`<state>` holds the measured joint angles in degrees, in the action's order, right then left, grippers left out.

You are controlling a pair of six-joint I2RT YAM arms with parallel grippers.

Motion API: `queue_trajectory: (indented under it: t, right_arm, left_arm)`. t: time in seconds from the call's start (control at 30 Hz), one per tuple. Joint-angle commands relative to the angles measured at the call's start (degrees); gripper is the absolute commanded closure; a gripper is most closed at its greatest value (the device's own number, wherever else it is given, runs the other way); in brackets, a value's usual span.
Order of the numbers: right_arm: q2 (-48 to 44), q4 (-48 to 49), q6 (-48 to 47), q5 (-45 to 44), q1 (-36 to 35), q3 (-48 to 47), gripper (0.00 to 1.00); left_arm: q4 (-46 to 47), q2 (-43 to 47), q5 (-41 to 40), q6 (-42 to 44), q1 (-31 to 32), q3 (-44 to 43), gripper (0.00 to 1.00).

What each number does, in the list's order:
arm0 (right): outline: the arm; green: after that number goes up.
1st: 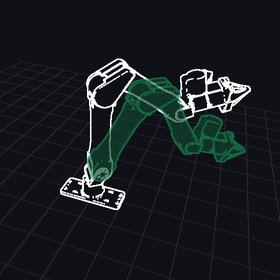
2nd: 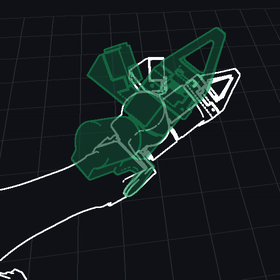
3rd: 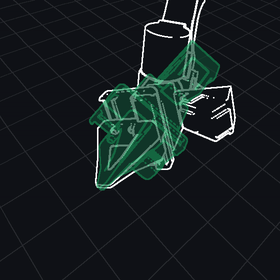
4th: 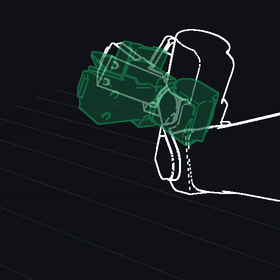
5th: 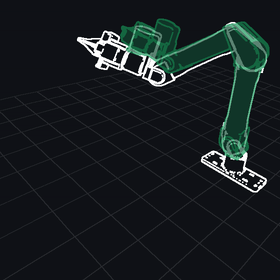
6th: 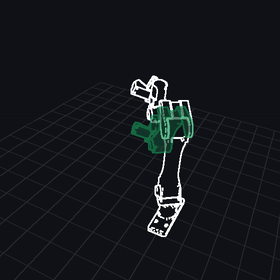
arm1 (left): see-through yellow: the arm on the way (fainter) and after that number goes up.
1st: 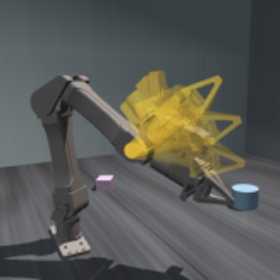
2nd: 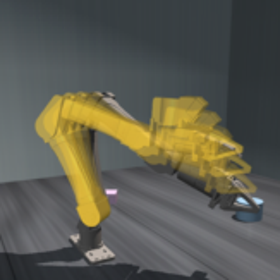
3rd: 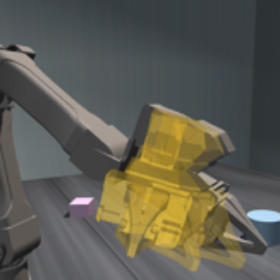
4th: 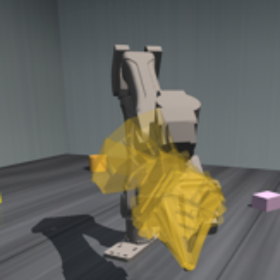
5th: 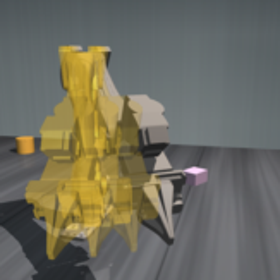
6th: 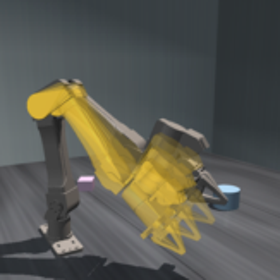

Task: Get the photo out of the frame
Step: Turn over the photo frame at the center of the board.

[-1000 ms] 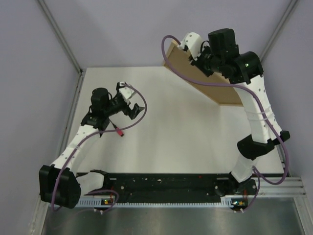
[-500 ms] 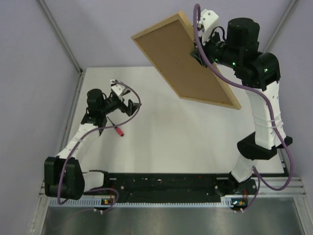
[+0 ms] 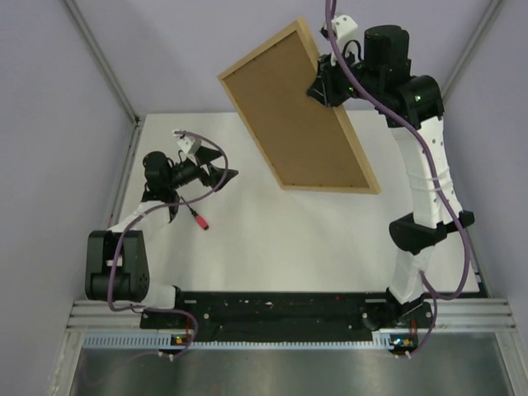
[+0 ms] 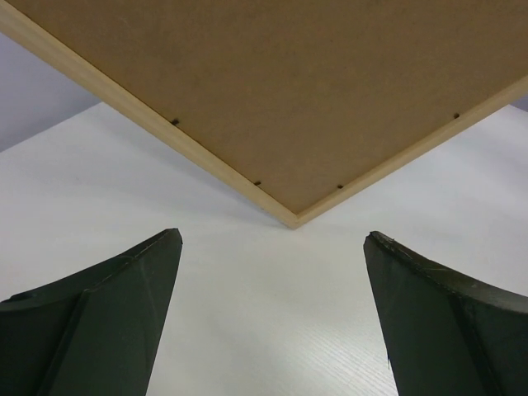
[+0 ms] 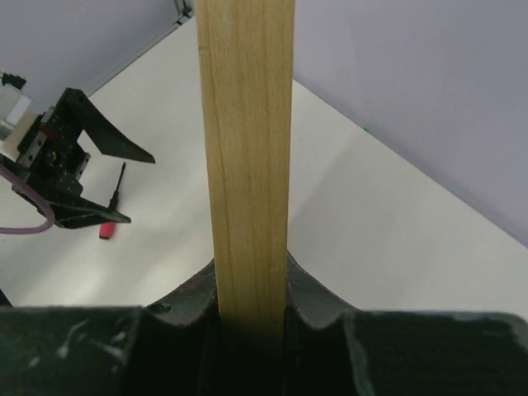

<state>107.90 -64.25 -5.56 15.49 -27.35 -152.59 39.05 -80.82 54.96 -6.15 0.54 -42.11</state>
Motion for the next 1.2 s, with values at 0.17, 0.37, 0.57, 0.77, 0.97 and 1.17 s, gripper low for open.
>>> queue_trajectory:
  t: [0.17, 0.37, 0.57, 0.77, 0.97, 1.17]
  right_arm:
    - [2.1, 15.2, 10.1, 5.1, 9.9, -5.5, 1.0]
    - [6.2, 14.9, 14.5, 7.5, 19.9, -4.0, 1.0]
    - [4.2, 21.2, 21.0, 21.1, 30.1, 10.4, 1.0]
    - [-7.6, 36.5, 24.3, 23.5, 33.7, 39.5, 1.0]
    - [-12.2, 42.1, 26.7, 27.0, 36.5, 56.0, 1.0]
    - [-12.4, 44.1, 27.3, 29.8, 37.2, 65.0, 1.0]
  left_arm:
    - [25.2, -8.7, 5.9, -19.0, -3.1, -1.0, 0.02]
    - [22.8, -8.4, 4.0, -16.9, -3.1, -0.2, 0.02]
    - [23.7, -6.6, 3.4, -16.9, -3.1, 2.0, 0.02]
    - [20.2, -3.7, 3.8, -15.3, -3.1, 3.5, 0.02]
    - [17.6, -0.7, 4.2, -13.0, -3.0, 5.7, 0.02]
    - [15.0, 1.4, 3.9, -11.3, -3.0, 7.9, 0.02]
